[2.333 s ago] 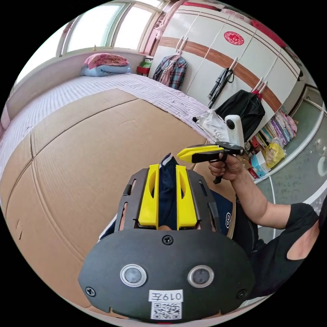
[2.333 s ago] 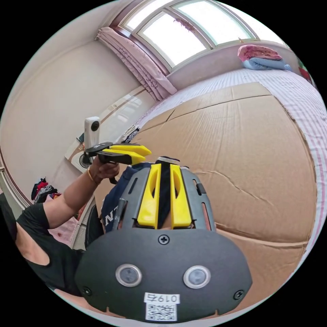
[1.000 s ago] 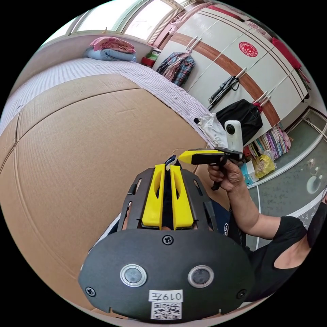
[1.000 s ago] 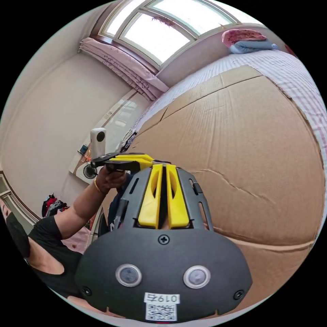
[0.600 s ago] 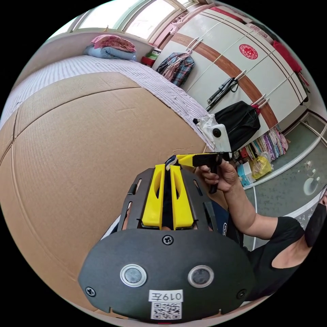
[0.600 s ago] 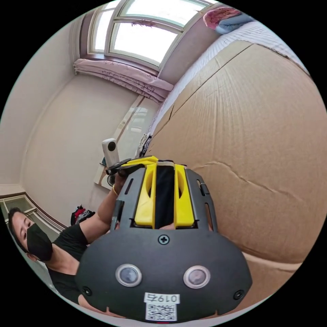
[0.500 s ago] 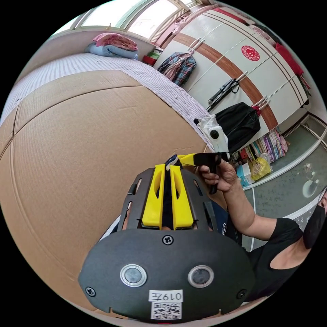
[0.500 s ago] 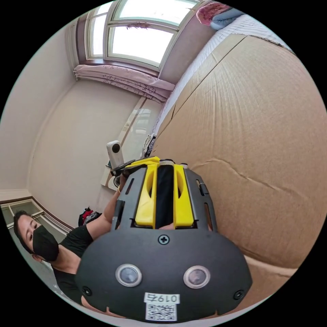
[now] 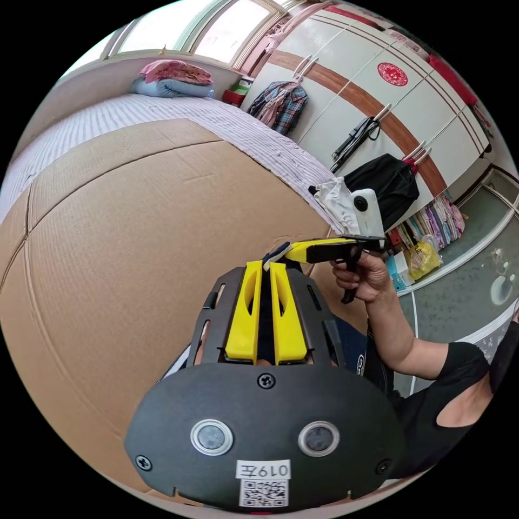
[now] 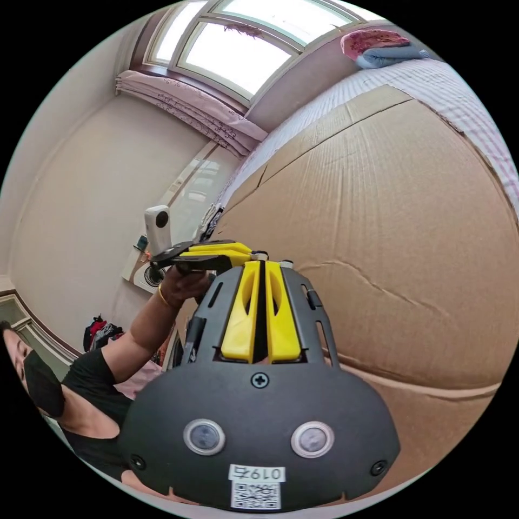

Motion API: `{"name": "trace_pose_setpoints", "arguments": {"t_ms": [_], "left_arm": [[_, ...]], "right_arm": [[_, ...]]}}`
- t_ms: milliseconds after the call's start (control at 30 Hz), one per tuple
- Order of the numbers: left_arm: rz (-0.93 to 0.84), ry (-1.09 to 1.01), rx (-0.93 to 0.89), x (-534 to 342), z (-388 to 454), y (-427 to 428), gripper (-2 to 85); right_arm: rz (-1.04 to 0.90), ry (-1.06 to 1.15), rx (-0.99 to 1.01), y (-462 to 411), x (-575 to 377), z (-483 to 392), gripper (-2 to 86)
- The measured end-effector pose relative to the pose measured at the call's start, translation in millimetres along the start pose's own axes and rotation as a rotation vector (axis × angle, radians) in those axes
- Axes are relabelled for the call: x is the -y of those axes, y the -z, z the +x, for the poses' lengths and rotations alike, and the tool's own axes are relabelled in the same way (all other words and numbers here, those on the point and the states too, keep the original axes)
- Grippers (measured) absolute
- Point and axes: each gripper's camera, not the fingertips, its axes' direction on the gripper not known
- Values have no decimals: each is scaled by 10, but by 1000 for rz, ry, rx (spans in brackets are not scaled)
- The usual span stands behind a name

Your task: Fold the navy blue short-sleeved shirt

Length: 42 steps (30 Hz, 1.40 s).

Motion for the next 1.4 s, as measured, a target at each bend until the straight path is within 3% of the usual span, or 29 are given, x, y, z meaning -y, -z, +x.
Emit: {"name": "trace_pose_setpoints", "arguments": {"t_ms": [300, 467, 633, 933, 1067, 1400], "left_arm": [[-9, -14, 103, -34, 165, -206, 19], [-1, -4, 95, -53, 198, -231, 19], [0, 8, 83, -48, 219, -256, 19], [-6, 8, 90, -10, 320, -304, 17], [-16, 19, 88, 26, 344, -334, 17], [-97, -73, 179, 230, 555, -373, 16]], "right_arm": [[0, -71, 8, 50, 14, -23, 29], [-136, -100, 196, 102, 45, 81, 58], [-210, -93, 232, 193, 72, 77, 29], [-234, -84, 135, 400, 121, -36, -1], [-212, -108, 239, 464, 103, 44, 2], [-249, -76, 199, 581, 111, -40, -4]]}}
